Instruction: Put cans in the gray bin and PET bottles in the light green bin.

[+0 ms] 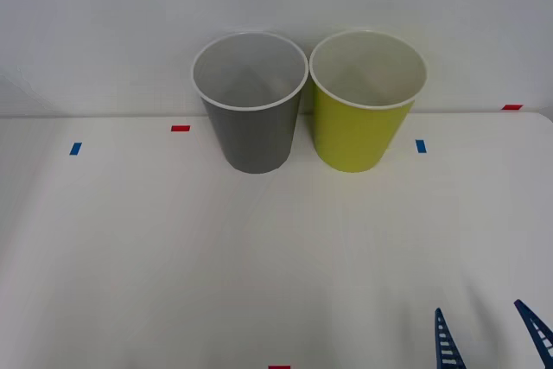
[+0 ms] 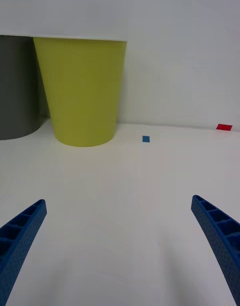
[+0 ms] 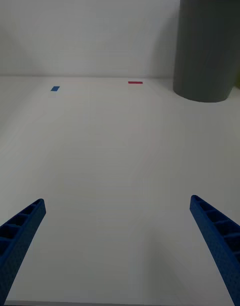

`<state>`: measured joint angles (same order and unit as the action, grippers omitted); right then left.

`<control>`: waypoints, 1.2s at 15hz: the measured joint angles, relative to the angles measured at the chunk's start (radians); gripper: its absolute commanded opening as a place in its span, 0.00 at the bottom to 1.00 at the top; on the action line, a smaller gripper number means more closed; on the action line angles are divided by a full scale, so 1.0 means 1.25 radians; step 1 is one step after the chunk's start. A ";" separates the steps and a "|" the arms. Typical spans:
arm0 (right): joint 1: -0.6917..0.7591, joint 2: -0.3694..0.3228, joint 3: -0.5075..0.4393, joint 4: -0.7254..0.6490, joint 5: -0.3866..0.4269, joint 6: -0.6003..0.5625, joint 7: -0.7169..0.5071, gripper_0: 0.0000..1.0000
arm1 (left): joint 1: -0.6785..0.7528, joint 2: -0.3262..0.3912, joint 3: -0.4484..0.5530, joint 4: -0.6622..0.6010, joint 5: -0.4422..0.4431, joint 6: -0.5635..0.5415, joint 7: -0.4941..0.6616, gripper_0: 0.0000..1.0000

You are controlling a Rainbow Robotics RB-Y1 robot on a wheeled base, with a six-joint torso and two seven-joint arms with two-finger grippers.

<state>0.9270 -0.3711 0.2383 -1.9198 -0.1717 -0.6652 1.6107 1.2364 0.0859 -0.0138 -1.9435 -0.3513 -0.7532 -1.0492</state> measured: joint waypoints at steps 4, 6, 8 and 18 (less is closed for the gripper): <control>0.041 0.000 0.018 0.021 -0.008 -0.032 -0.006 1.00 | 0.000 0.000 0.000 0.000 0.000 0.000 0.000 1.00; 0.058 0.000 0.020 0.022 -0.009 -0.047 -0.007 1.00 | 0.000 0.000 0.000 0.000 0.000 0.000 0.000 1.00; 0.074 0.000 0.020 0.022 -0.011 -0.063 -0.006 1.00 | 0.000 0.000 0.000 0.000 0.000 0.000 0.000 1.00; 0.084 0.025 0.020 0.061 -0.019 -0.079 -0.010 1.00 | 0.000 0.000 0.000 0.000 0.000 0.000 0.000 1.00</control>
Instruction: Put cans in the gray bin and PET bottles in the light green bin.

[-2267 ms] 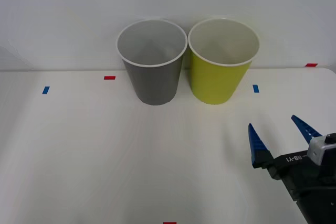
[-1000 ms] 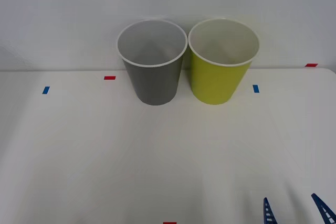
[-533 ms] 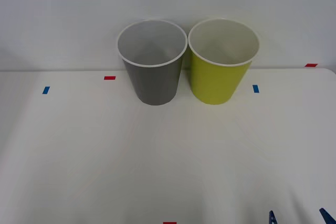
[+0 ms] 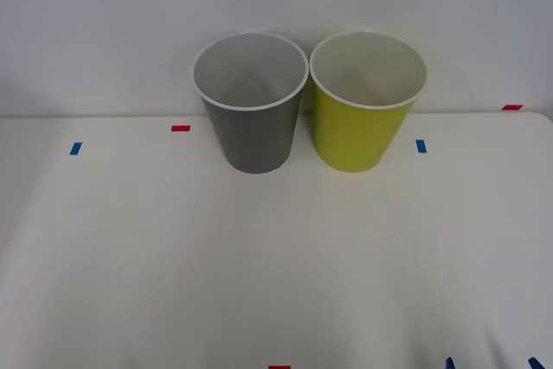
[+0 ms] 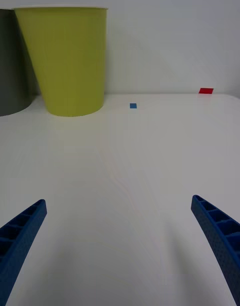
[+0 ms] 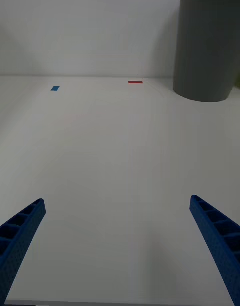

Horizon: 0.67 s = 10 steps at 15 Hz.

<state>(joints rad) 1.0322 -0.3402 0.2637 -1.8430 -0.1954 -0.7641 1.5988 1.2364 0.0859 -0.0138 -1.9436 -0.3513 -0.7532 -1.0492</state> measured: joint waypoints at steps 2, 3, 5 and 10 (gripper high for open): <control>-0.001 0.001 0.000 0.000 0.000 0.000 0.000 1.00 | 0.000 0.000 0.000 0.000 0.000 0.000 0.000 1.00; -0.001 0.001 0.000 0.001 0.000 0.000 0.000 1.00 | 0.000 0.000 0.000 0.000 0.000 0.000 0.000 1.00; -0.001 0.001 0.000 0.001 0.000 0.000 0.000 1.00 | 0.000 0.000 0.000 0.000 0.000 0.000 0.000 1.00; -0.001 0.001 0.000 0.001 0.000 0.000 0.000 1.00 | 0.000 0.000 0.000 0.000 0.000 0.000 0.000 1.00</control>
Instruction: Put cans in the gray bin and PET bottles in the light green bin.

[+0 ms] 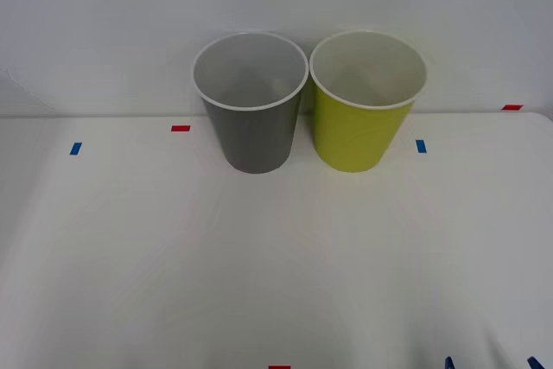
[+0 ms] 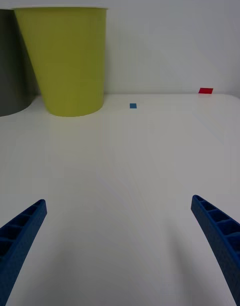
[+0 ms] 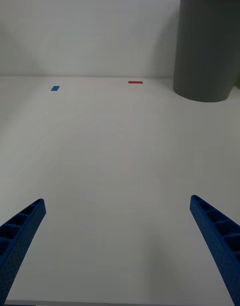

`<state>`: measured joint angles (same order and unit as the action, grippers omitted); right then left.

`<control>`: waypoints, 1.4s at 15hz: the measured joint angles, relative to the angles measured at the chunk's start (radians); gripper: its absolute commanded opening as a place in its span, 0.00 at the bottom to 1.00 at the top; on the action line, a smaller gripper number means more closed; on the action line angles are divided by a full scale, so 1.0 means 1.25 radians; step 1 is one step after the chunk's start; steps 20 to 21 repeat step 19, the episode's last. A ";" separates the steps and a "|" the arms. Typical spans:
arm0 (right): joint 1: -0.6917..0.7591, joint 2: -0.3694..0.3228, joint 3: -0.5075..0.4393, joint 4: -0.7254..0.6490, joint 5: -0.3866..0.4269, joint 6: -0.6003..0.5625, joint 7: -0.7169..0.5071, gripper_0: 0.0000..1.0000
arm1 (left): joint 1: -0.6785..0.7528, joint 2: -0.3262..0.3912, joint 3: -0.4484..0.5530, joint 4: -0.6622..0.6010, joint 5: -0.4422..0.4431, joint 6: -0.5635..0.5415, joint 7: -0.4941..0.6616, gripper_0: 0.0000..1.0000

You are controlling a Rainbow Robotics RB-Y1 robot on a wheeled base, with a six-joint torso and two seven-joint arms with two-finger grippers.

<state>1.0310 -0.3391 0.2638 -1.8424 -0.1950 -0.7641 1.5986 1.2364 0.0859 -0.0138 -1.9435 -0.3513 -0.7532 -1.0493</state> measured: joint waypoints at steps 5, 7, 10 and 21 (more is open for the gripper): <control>0.000 0.000 0.000 0.000 0.000 0.000 0.000 1.00 | 0.000 0.000 0.000 0.000 0.000 0.000 0.000 1.00; 0.000 0.000 0.000 0.000 0.000 0.000 0.000 1.00 | 0.000 0.000 0.000 0.000 0.000 0.000 0.000 1.00; 0.000 0.000 0.000 0.000 0.000 0.000 0.000 1.00 | 0.000 0.000 0.000 0.000 0.000 0.000 0.000 1.00; 0.000 0.000 0.000 0.000 0.000 0.000 0.000 1.00 | 0.000 0.000 0.000 0.000 0.000 0.000 0.000 1.00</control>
